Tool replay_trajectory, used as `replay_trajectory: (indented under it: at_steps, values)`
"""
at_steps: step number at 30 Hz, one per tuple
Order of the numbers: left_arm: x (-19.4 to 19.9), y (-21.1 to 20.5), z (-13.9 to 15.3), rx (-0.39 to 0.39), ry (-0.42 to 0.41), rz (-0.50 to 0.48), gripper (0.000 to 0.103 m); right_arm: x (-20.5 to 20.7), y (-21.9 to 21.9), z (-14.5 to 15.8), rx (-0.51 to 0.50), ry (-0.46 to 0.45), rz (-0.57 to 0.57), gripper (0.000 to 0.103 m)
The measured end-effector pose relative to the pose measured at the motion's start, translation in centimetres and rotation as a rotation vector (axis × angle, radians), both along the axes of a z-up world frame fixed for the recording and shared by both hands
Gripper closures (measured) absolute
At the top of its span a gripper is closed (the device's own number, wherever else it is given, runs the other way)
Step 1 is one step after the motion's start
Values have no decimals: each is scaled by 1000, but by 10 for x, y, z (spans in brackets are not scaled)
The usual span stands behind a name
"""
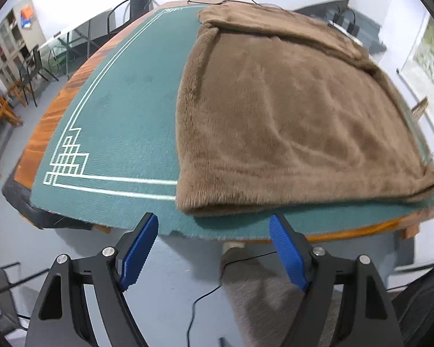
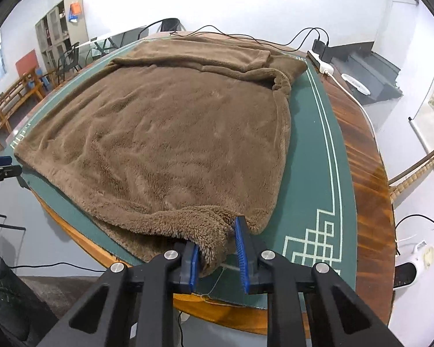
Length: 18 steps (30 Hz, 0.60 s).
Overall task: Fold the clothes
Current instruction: 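Grasp the fleece hem edge with the right gripper, then lift the hem with the right gripper while the left gripper grasps the hem beside it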
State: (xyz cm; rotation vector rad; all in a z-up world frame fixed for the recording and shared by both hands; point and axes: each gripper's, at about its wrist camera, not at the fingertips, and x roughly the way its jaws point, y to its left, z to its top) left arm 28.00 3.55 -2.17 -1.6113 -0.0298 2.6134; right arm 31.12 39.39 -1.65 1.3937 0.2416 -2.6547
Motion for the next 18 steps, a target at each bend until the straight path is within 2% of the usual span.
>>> replay_trajectory:
  at_steps: [3,4,6,8,15,18]
  values:
    - [-13,-7,-6,25,-12,25,27,-3,4,0,-13,-3,-18,80]
    - [-18,-10,-9,36,-22,34,36,-4,5,0,-20,-4,-25,80]
    - [-22,-13,-11,60,-24,53,43,-4,7,2,-28,-1,-38,80]
    - [-27,-14,-11,72,-25,63,55,-4,8,4,-25,5,-48,80]
    - [-25,-8,-8,19,-19,-28,57,-9,15,7,-50,6,-98,80]
    - [-24,-10,-8,31,-17,-19,57,-12,17,8,-62,5,-109,80]
